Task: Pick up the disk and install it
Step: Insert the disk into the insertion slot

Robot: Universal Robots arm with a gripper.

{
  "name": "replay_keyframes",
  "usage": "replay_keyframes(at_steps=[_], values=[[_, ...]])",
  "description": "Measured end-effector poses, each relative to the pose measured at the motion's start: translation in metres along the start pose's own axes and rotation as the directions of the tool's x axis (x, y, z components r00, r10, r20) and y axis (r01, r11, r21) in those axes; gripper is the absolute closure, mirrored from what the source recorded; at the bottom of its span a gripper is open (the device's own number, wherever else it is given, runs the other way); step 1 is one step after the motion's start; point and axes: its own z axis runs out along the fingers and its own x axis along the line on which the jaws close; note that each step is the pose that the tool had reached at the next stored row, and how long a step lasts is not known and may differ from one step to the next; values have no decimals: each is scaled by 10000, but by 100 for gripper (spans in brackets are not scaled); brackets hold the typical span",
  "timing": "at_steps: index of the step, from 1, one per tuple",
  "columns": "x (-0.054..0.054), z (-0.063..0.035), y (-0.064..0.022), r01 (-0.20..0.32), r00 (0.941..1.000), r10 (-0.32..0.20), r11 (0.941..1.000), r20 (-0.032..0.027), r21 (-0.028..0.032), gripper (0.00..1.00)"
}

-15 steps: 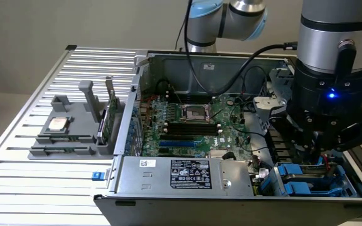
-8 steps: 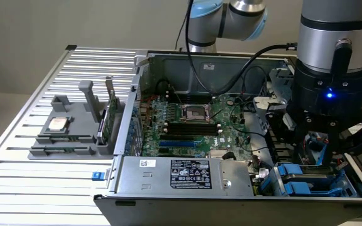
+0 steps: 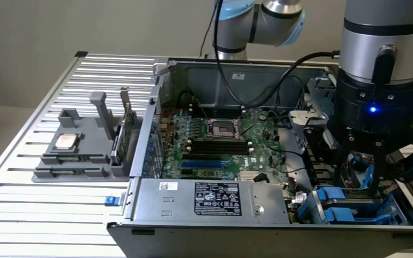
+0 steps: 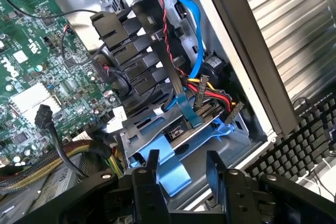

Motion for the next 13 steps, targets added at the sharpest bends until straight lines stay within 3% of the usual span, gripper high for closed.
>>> replay_keyframes(at_steps=[2,4,13], values=[[-5,11,5,-150,9999,150,9999,-6,40,51],[-22,20,17,-249,9997,250,9997,-25,41,51],[-209,82,148,-397,9990,393,9990,-214,-194,51]])
